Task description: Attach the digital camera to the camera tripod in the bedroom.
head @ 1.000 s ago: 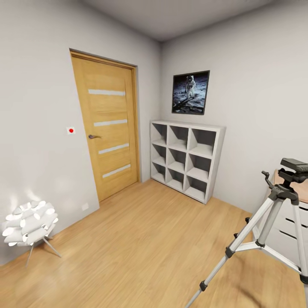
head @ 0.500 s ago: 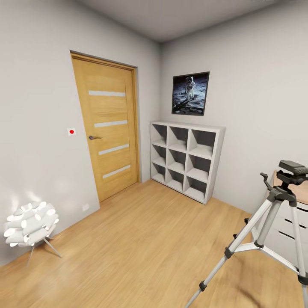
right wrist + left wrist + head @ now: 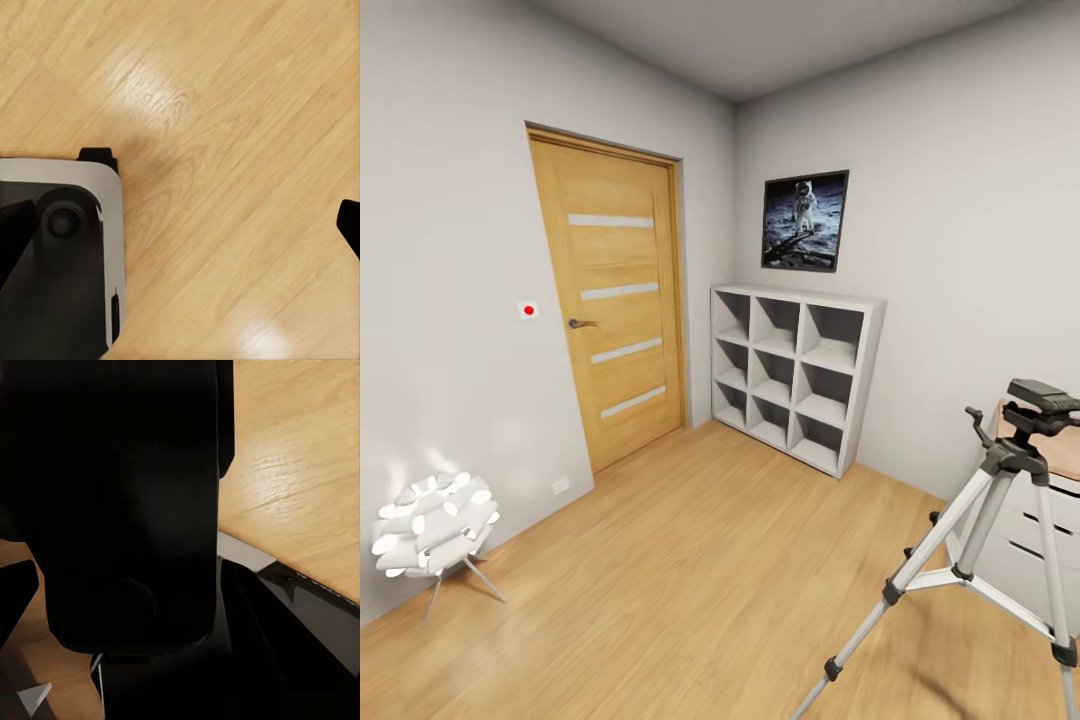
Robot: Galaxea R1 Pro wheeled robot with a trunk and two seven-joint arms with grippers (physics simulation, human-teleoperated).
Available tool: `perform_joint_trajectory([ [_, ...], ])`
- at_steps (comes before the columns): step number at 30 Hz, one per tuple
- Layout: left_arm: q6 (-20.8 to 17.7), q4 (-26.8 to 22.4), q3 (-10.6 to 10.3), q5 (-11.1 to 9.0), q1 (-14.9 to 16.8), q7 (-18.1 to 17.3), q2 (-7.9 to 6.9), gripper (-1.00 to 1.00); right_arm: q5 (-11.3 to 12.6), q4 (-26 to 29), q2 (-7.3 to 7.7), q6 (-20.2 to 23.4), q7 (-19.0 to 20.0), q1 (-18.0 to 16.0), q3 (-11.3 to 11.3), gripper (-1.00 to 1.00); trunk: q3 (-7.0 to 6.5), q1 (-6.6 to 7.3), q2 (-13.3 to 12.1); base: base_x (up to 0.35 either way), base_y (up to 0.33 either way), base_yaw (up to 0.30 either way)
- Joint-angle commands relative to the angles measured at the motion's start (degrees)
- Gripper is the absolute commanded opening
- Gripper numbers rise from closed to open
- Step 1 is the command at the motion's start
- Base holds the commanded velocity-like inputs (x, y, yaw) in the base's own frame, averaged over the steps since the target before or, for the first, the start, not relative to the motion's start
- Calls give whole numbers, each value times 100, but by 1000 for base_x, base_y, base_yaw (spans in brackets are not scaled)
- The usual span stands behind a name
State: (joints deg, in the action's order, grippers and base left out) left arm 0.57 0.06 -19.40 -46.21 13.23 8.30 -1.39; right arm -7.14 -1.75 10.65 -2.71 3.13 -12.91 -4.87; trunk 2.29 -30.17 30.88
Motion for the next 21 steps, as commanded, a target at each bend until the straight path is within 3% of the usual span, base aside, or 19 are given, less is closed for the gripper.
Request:
perform_joint_trajectory([
  [1,4,-1,-52,-29,5,14,2,-100,-59,-18,4,-28,11,-10,-48,100,-7,20,-32,0,0,0],
  [21,6,2,-47,-29,5,14,24,-100,-50,-18,5,-46,4,-10,-50,100,-350,439,-797,0,0,0],
])
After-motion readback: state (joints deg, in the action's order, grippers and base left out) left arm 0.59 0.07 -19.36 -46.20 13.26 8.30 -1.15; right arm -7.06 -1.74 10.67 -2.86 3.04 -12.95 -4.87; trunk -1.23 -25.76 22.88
